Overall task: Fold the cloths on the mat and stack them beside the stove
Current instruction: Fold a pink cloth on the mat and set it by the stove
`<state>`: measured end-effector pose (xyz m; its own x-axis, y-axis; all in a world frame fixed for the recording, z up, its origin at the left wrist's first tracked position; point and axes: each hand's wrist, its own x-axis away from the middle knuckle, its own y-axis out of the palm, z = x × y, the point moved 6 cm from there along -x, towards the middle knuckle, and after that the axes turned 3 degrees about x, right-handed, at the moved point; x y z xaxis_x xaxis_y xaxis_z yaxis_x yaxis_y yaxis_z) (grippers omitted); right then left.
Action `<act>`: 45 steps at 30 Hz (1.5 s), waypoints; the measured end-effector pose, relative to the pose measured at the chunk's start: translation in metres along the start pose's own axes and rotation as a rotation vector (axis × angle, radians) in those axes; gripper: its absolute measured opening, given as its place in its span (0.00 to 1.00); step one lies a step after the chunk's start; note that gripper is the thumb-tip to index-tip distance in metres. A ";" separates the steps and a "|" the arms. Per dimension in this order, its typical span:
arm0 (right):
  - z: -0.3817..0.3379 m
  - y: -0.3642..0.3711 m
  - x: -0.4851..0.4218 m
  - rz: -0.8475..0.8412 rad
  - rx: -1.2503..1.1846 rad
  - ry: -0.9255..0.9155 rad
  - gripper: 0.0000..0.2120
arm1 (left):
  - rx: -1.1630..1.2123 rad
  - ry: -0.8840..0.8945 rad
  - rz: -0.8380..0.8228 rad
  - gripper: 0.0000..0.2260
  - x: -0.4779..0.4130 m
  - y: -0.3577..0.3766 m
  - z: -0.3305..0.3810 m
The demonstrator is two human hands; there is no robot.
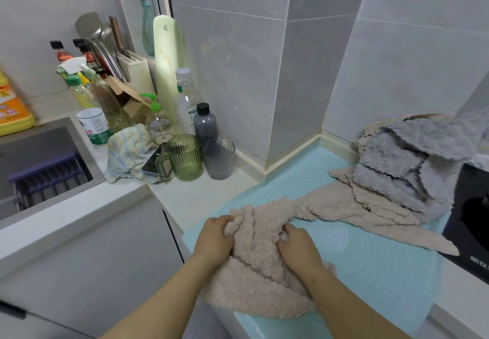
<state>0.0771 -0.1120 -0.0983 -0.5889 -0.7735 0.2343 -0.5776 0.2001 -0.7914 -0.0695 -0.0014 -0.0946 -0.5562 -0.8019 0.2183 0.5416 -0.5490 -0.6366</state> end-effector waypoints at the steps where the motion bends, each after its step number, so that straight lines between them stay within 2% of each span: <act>1: -0.007 0.002 0.001 -0.034 -0.024 -0.049 0.11 | 0.001 -0.008 0.012 0.19 -0.003 -0.001 -0.001; 4: -0.022 0.003 0.002 -0.075 -0.046 -0.188 0.21 | 0.088 -0.043 0.043 0.21 -0.006 -0.003 -0.003; 6: -0.032 -0.004 0.006 -0.058 0.077 -0.285 0.28 | 0.174 -0.019 0.104 0.22 -0.003 -0.006 -0.001; 9: -0.041 -0.024 0.013 0.045 0.175 -0.426 0.27 | 0.282 0.086 0.217 0.26 -0.001 -0.014 0.003; 12: -0.020 -0.060 0.012 0.275 0.016 -0.280 0.17 | 0.276 0.166 0.318 0.22 -0.004 -0.020 0.012; 14: 0.006 -0.081 0.013 0.438 -0.047 -0.109 0.14 | 0.226 0.178 0.355 0.17 -0.008 -0.022 0.018; 15: 0.018 -0.087 0.013 0.456 -0.041 -0.036 0.14 | 0.195 0.170 0.351 0.14 -0.011 -0.021 0.019; 17: 0.035 -0.089 0.013 0.382 -0.003 0.072 0.15 | 0.095 0.104 0.302 0.12 -0.018 -0.017 0.018; 19: 0.044 -0.084 0.015 0.294 0.126 0.143 0.19 | -0.095 -0.003 0.244 0.14 -0.019 -0.012 0.013; 20: 0.045 -0.084 0.018 0.305 0.211 0.149 0.20 | -0.206 -0.021 0.251 0.15 -0.015 -0.011 0.015; 23: 0.039 -0.082 0.027 0.423 0.269 0.039 0.12 | -0.362 0.191 0.373 0.12 0.002 -0.007 0.036; 24: 0.037 -0.078 0.029 0.398 0.223 -0.011 0.09 | -0.346 0.268 0.334 0.11 0.006 -0.001 0.040; 26: 0.037 -0.062 0.031 0.243 0.089 -0.080 0.05 | -0.288 0.308 0.128 0.12 0.010 0.018 0.039; 28: 0.037 -0.046 0.035 0.087 0.049 -0.135 0.07 | -0.394 0.272 -0.067 0.18 0.013 0.034 0.031; 30: 0.039 -0.034 0.041 0.008 0.110 -0.177 0.09 | -0.499 0.254 -0.112 0.21 0.017 0.037 0.027; 33: 0.047 -0.025 0.049 -0.058 0.159 -0.195 0.12 | -0.473 0.256 -0.054 0.17 0.023 0.027 0.029; 36: 0.049 -0.024 0.052 -0.068 0.248 -0.252 0.16 | -0.377 0.275 -0.050 0.05 0.029 0.022 0.031; 39: 0.052 -0.028 0.055 -0.021 0.254 -0.287 0.16 | -0.181 0.233 -0.088 0.11 0.036 0.020 0.026; 45: 0.068 -0.047 0.068 0.173 0.369 -0.219 0.15 | 0.061 0.166 -0.015 0.09 0.058 0.002 0.013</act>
<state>0.1032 -0.2148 -0.0833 -0.5027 -0.8643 -0.0123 -0.2178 0.1404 -0.9659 -0.0928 -0.0521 -0.0733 -0.6586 -0.7460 0.0991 0.5669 -0.5784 -0.5866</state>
